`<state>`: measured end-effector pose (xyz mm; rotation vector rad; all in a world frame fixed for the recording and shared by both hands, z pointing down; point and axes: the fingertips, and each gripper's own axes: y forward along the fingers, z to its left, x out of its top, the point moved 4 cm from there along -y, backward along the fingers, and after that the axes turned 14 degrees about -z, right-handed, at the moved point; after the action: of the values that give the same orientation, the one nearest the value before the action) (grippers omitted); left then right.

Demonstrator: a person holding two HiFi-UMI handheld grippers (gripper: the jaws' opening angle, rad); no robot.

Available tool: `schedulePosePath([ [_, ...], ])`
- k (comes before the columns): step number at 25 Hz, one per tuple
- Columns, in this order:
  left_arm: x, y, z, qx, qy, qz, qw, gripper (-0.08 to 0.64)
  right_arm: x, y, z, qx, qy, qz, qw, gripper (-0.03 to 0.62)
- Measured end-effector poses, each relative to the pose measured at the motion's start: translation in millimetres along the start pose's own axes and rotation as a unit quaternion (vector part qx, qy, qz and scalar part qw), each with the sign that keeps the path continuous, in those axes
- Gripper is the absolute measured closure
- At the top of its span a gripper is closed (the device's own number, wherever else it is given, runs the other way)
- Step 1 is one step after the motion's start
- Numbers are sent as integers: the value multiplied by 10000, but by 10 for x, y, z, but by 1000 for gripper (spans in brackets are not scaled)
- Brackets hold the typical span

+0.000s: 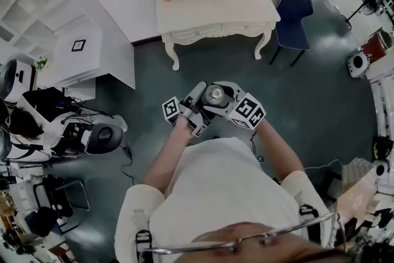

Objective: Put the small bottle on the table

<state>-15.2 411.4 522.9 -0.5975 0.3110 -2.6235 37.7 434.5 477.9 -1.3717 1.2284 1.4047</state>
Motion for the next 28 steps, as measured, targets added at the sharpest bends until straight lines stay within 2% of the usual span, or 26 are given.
schedulePosePath([
  [7, -24, 61, 119, 13, -50, -170, 9998, 225, -66, -72, -101, 69, 70, -44, 9999, 247],
  [13, 103, 136, 156, 88, -108, -180, 9997, 225, -96, 22, -220, 38, 144, -27, 9999, 249],
  [28, 973, 703, 236, 270, -431, 207, 9985, 225, -169, 716, -960, -455, 242, 213, 9984, 249],
])
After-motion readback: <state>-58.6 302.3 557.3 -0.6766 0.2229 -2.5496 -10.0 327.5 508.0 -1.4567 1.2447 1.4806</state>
